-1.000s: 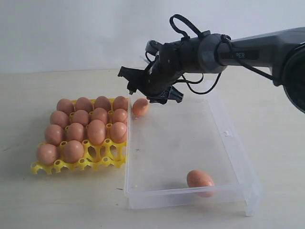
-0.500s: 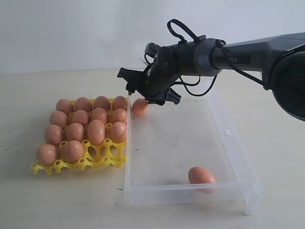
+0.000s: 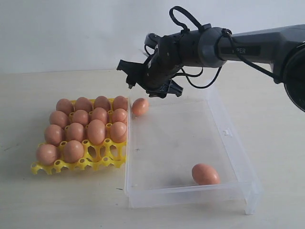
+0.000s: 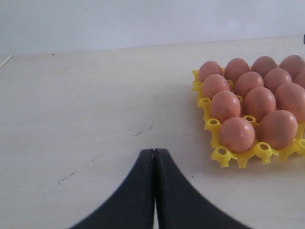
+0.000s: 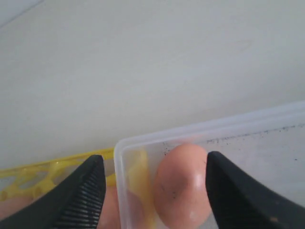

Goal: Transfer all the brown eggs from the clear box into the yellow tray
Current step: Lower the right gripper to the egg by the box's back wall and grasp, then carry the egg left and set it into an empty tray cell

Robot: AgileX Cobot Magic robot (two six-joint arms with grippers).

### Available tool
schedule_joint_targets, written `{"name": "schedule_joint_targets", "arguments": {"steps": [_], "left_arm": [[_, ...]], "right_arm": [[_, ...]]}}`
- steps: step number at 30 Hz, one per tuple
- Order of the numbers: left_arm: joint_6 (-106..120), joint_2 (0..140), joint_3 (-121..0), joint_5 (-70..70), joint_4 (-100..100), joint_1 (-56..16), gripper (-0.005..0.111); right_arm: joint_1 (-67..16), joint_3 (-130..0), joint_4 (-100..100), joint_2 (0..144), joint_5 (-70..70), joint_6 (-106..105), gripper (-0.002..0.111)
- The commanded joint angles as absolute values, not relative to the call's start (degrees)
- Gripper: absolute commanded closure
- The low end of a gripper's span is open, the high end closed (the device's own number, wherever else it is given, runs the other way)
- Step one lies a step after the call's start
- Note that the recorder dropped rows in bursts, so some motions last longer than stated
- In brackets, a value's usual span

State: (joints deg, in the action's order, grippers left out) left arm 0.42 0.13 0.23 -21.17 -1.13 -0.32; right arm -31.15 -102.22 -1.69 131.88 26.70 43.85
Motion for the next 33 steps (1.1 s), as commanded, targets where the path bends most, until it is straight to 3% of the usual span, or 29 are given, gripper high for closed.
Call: {"name": "schedule_joint_targets", "arguments": {"steps": [1, 17, 19, 24, 30, 33], "left_arm": [[0.4, 0.0, 0.0, -20.7, -0.9, -0.6, 0.107], [0.4, 0.0, 0.0, -20.7, -0.9, -0.6, 0.107], [0.4, 0.0, 0.0, -20.7, -0.9, -0.6, 0.107], [0.4, 0.0, 0.0, -20.7, -0.9, -0.6, 0.107], [0.4, 0.0, 0.0, -20.7, -0.9, -0.6, 0.107], [0.4, 0.0, 0.0, -20.7, -0.9, -0.6, 0.107]], "right_arm": [[-30.6, -102.3, -0.9, 131.2, 28.3, 43.7, 0.049], [-30.3, -102.3, -1.1, 135.5, 27.2, 43.9, 0.050], [-30.3, -102.3, -1.1, 135.9, 26.5, 43.6, 0.059], [-30.3, -102.3, -0.4, 135.7, 27.4, 38.9, 0.108], [-30.3, -101.5, 5.7, 133.2, 32.2, 36.9, 0.108], [-30.4, -97.7, 10.0, 128.8, 27.7, 34.8, 0.108]]}}
